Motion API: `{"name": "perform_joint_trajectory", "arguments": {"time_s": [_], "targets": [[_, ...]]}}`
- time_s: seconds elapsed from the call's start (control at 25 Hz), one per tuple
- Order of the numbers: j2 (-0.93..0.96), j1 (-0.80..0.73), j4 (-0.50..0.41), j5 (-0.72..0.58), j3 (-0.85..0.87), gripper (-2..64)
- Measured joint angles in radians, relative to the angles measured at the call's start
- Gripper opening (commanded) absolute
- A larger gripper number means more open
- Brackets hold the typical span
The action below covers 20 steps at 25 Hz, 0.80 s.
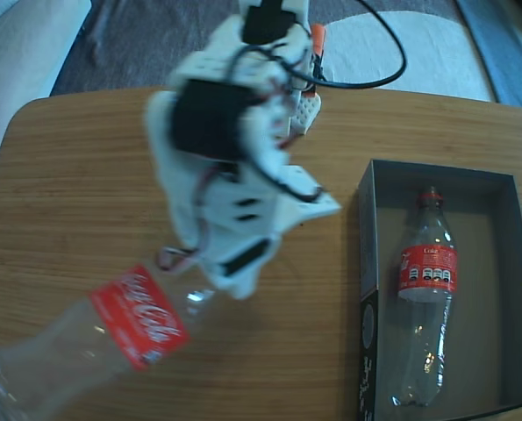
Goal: Grasp the bottles and put them in the box.
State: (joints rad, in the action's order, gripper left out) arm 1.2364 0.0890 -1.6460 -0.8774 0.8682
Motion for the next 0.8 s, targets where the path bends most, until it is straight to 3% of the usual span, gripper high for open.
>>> {"name": "perform_joint_trajectory", "arguments": {"time_s": [0.24, 0.8], "targets": [[0.0, -0.21, 0.0, 0.08, -0.057, 0.8], [0.0, -0.454, 0.0, 0.152, -0.051, 0.8]]}}
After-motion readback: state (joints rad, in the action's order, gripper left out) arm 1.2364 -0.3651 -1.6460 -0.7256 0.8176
